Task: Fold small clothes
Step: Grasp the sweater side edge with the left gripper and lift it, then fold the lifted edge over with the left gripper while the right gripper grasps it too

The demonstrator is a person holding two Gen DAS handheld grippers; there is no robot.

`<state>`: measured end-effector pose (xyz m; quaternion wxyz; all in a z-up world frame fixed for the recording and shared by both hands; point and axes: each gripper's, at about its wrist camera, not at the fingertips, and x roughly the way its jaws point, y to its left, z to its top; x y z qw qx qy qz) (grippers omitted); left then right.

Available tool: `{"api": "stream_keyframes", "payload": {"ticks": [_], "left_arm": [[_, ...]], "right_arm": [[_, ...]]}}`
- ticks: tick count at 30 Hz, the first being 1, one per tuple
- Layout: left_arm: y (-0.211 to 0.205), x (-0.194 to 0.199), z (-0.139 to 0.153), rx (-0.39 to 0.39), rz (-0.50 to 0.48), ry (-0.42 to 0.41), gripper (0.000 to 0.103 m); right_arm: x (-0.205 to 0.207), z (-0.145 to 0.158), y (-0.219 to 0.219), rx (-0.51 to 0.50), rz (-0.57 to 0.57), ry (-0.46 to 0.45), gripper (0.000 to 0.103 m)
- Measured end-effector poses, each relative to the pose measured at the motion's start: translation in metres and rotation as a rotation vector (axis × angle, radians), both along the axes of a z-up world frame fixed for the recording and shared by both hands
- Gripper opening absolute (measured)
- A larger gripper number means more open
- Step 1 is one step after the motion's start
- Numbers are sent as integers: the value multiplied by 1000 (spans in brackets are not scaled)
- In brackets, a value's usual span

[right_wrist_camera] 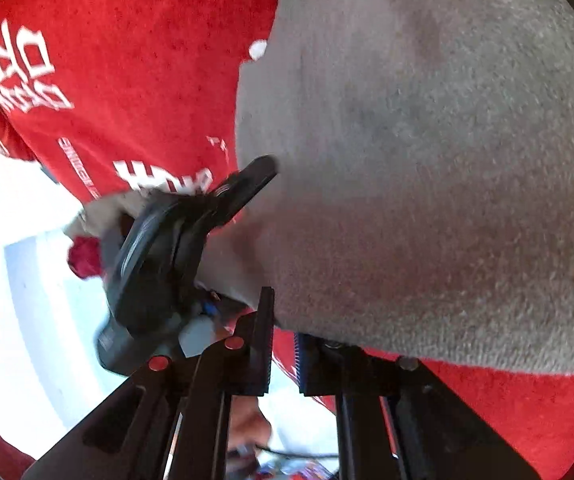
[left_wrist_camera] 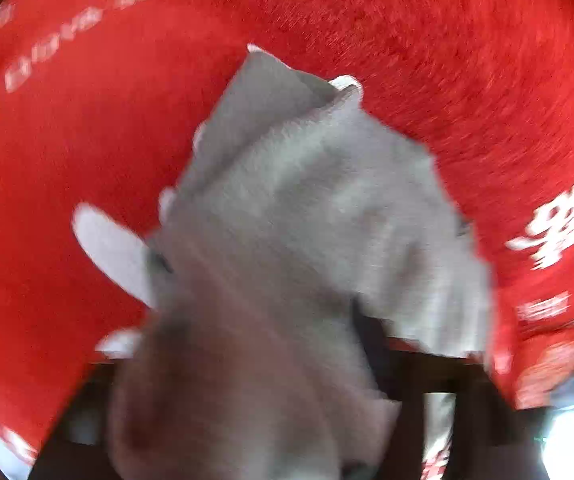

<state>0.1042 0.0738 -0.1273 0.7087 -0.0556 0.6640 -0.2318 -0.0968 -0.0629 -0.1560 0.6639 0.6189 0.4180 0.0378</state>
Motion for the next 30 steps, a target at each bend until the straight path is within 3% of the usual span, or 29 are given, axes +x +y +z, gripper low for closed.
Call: {"api": "stream_keyframes", "payload": {"ticks": [1, 2, 6, 10, 11, 12, 13, 17, 21, 25, 30], "left_arm": [[-2, 1, 0, 8, -7, -9, 30], [-3, 2, 3, 13, -11, -27, 21], [-23, -16, 25, 124, -165, -220, 20], [-43, -42, 35, 225, -341, -408, 20], [-46, -48, 36, 248, -379, -449, 20], [-47, -52, 36, 259, -400, -468, 20], [-50, -57, 35, 279, -435, -504, 20], [-52, -75, 35, 324, -535, -608, 20], [-58, -87, 35, 347, -607, -681, 20], [-62, -93, 35, 354, -639, -712, 20], [-61, -97, 34, 350, -639, -723, 20]], "right_arm": [[0, 0, 1, -12, 22, 11, 9], [0, 1, 2, -23, 50, 23, 9], [-5, 17, 0, -85, 167, 76, 14], [-10, 59, -21, -275, 272, 111, 19], [-8, 72, -29, -332, 294, 125, 33], [-2, 84, -38, -382, 311, 144, 56], [4, 90, -45, -406, 319, 153, 65], [63, 118, -73, -464, 390, 127, 72], [137, 109, -69, -413, 573, 187, 80], [208, 82, -33, -461, 799, 301, 80], [258, 52, -3, -428, 912, 391, 80]]}}
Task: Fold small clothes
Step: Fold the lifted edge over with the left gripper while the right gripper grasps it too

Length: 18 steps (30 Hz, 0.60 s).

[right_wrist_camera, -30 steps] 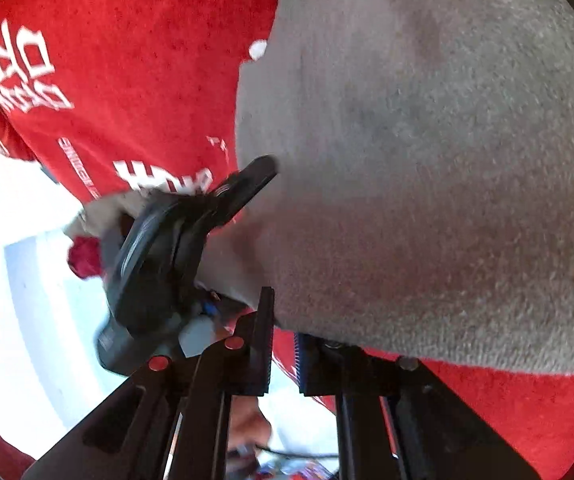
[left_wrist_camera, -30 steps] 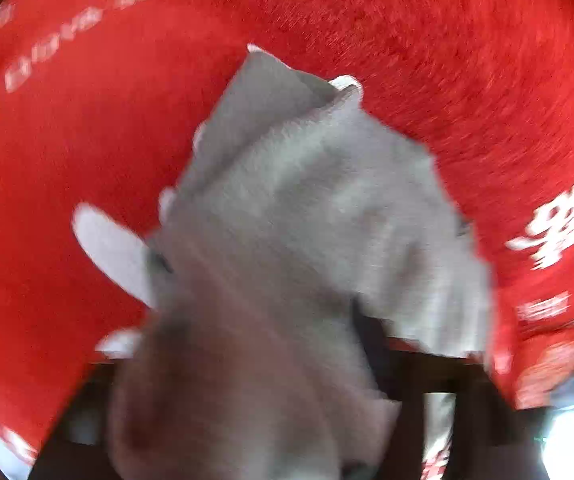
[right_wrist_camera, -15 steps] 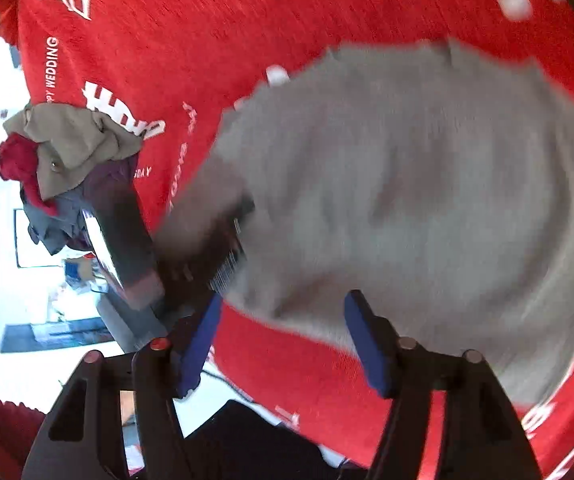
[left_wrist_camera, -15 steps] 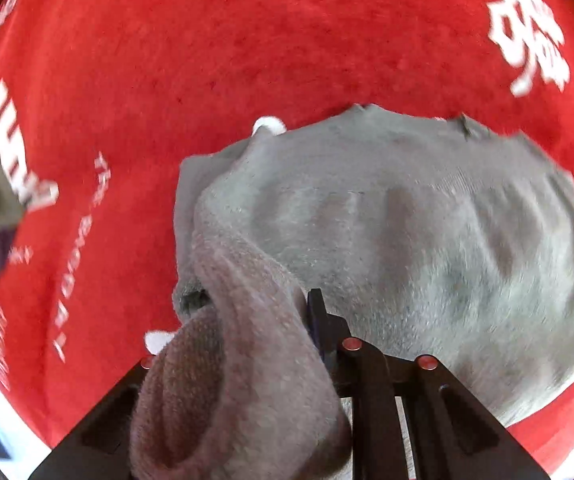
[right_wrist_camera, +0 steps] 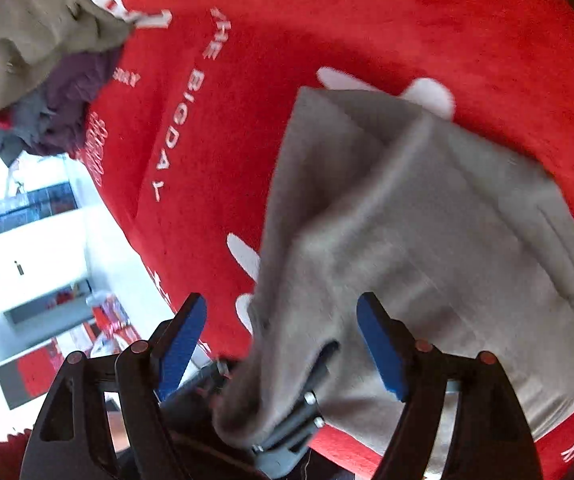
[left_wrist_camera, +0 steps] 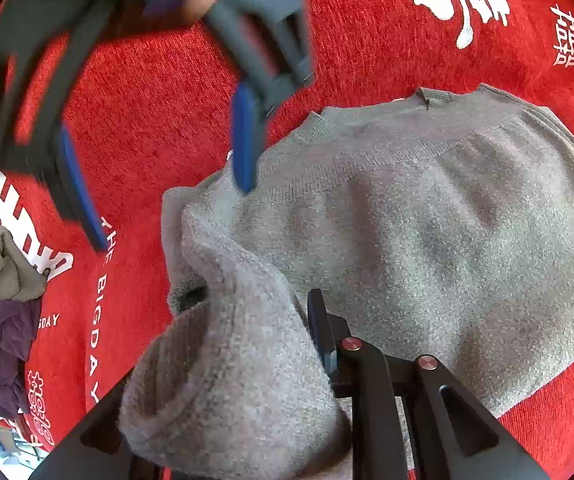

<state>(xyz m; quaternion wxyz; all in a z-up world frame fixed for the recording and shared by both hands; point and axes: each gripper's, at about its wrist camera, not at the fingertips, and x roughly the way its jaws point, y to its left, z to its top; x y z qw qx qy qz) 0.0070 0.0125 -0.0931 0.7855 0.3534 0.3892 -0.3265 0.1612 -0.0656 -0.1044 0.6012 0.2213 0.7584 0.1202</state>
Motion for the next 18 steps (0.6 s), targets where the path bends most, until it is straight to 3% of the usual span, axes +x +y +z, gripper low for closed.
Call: {"api": "stream_keyframes", "payload": {"ticks": [3, 10, 11, 12, 14, 18], "left_arm": [[0, 0, 0, -2, 4, 3, 20], [-1, -2, -3, 15, -11, -23, 20], [-1, -3, -3, 20, -16, -29, 20], [-1, -4, -3, 24, -22, -34, 20], [0, -6, -2, 23, -31, -34, 20], [-2, -14, 12, -1, -62, -49, 20]], "right_arm": [[16, -23, 20, -40, 64, 81, 80], [31, -55, 64, -186, 263, 146, 80], [30, -58, 65, -202, 276, 149, 77], [29, -60, 64, -213, 282, 143, 52], [26, -54, 53, -263, 261, 99, 15], [9, -26, 17, -151, 106, -12, 13]]}}
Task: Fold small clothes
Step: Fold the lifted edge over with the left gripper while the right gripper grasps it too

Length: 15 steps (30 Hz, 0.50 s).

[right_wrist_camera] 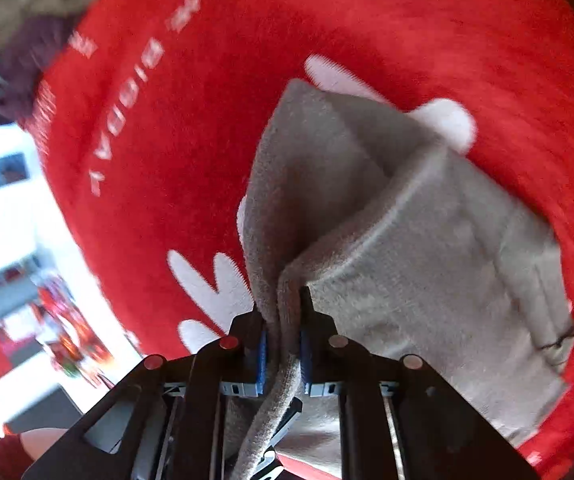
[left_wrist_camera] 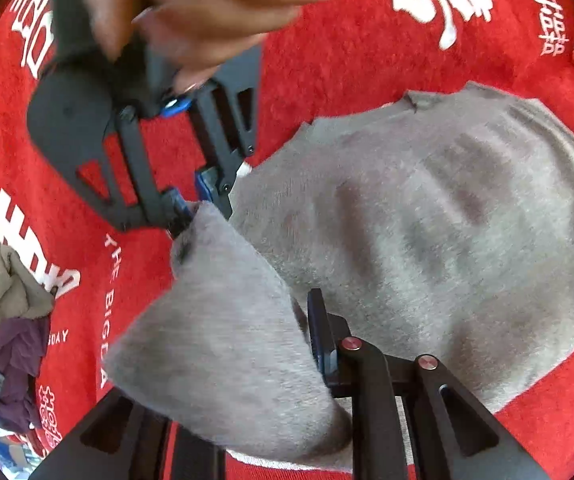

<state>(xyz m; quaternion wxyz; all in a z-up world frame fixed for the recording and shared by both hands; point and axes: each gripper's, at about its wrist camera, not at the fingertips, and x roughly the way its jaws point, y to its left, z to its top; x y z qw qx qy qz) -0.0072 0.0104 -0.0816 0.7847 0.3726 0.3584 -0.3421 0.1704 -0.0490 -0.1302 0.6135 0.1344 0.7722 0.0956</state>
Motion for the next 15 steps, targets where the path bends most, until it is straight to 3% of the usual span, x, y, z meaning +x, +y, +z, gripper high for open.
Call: {"api": "stream_keyframes", "payload": {"ticks": [11, 15], "left_arm": [[-30, -51, 66, -79, -190, -95, 20], [-51, -79, 92, -132, -284, -91, 20]], "right_arm": [[-77, 90, -83, 272, -280, -310, 13], [-123, 125, -116, 305, -367, -441, 13]]}}
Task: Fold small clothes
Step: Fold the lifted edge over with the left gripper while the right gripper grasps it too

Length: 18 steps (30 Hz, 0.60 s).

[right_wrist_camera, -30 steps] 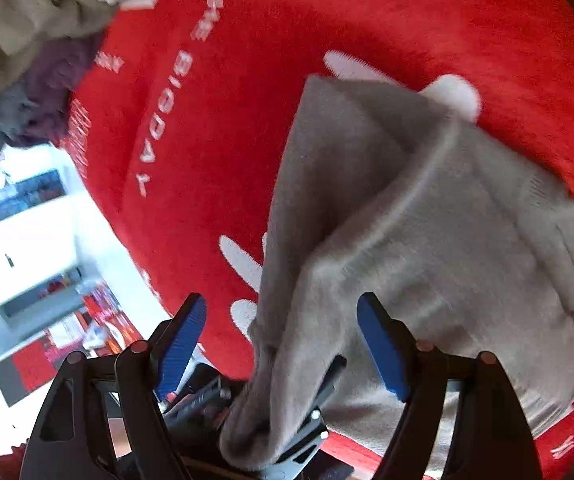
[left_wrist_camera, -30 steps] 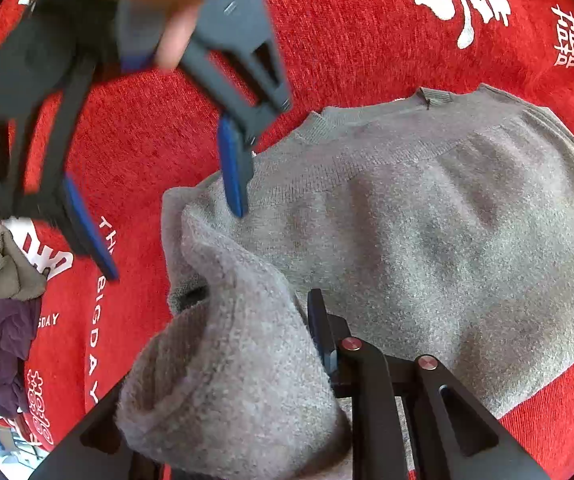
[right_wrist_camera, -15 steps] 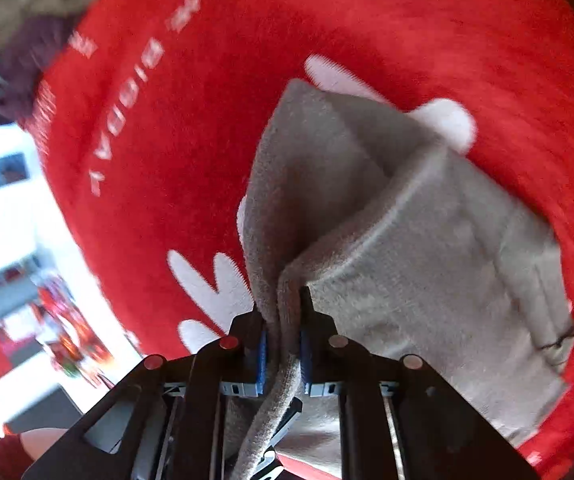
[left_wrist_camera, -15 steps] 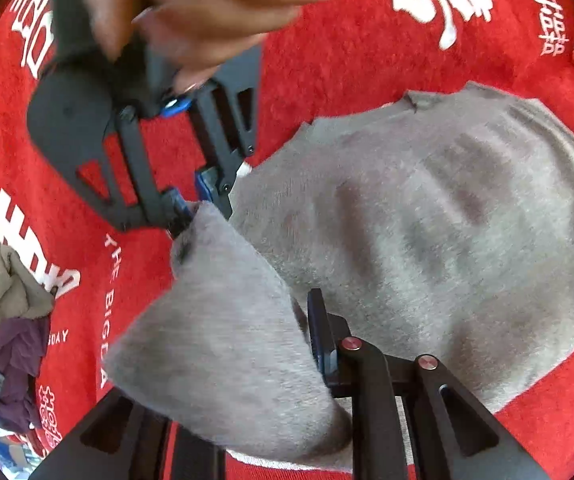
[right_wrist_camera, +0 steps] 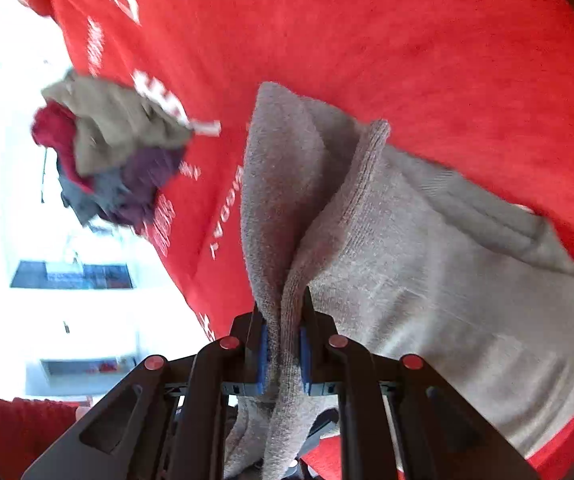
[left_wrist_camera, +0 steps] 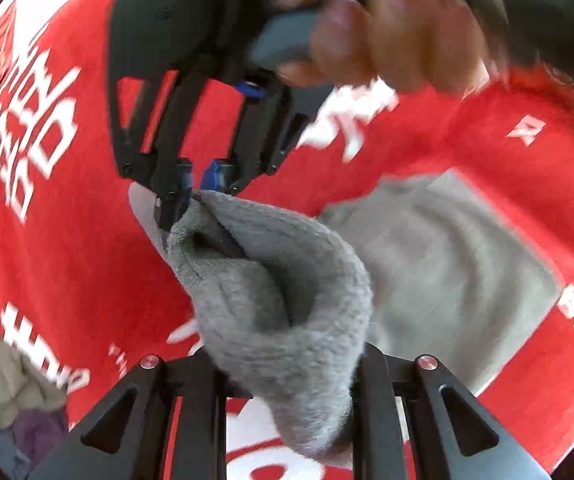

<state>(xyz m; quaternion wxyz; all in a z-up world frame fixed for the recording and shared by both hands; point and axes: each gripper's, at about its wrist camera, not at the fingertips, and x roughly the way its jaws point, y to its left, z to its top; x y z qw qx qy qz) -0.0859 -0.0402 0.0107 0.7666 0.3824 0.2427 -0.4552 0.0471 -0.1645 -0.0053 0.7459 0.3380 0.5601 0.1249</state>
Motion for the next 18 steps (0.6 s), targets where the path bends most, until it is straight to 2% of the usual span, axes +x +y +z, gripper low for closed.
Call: {"api": "stream_keyframes", "payload": {"ticks": [4, 9, 12, 14, 18], "left_arm": [[-30, -39, 14, -17, -113, -26, 20], [-64, -89, 1, 6, -255, -12, 20], [-80, -118, -24, 54, -325, 8, 20], [-87, -135, -44, 93, -361, 27, 20], [-92, -156, -85, 170, -405, 39, 20]], "right_arm": [[-68, 23, -58, 47, -146, -109, 13], [-147, 18, -113, 80, -306, -160, 13], [-186, -14, -136, 79, -421, -136, 13], [-214, -46, -156, 83, -497, -87, 13], [-244, -109, -174, 106, -599, 16, 14]]}}
